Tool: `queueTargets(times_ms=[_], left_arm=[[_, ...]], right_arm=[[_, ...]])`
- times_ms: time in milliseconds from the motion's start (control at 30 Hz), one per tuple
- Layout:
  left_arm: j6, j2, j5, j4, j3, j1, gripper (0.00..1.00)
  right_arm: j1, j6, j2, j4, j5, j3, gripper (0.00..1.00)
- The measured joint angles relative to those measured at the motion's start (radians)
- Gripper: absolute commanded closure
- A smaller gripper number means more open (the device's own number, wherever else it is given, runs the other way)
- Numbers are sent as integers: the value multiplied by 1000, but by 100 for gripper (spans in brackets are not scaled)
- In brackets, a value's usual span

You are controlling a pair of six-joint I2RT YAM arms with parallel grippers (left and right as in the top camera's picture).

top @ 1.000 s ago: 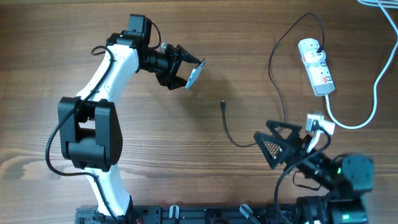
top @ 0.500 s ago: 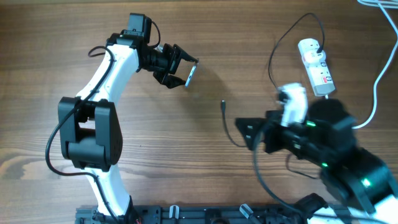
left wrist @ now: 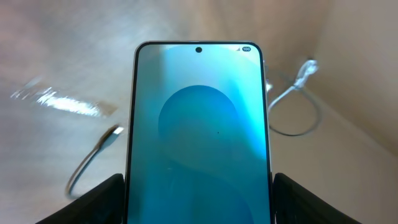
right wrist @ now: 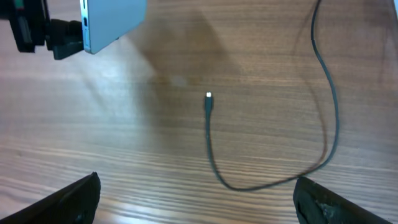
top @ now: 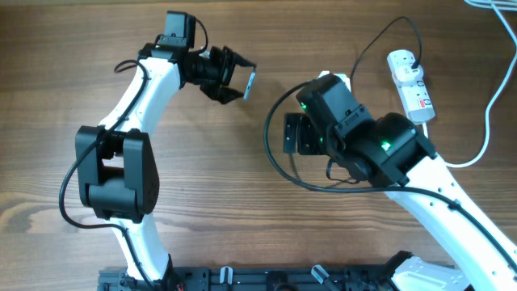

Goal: Plug charger to phone and switch on socket
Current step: 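Move the right gripper toward the black cable's USB-C end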

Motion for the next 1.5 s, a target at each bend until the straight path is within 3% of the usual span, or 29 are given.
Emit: queueTargets(times_ms=[167, 333, 567, 767, 1267, 1500], left_arm=[[-9, 0, 0, 81, 0, 0, 32], [-12, 0, 4, 100, 0, 0, 31], [-12, -23, 15, 100, 0, 0, 30], [-12, -79, 26, 100, 0, 0, 30], [-42, -116, 27, 93, 0, 0, 27], [-71, -116, 27, 74, 0, 0, 27]], right_arm=[[-23, 92, 0, 0, 47, 4, 0], [-151, 146, 1, -42, 142, 4, 0], [-372, -9, 50, 65, 11, 5, 0], [-378, -89, 54, 109, -166, 5, 0], [-378, -24, 59, 118, -230, 5, 0], [-376, -26, 79, 156, -375, 5, 1]])
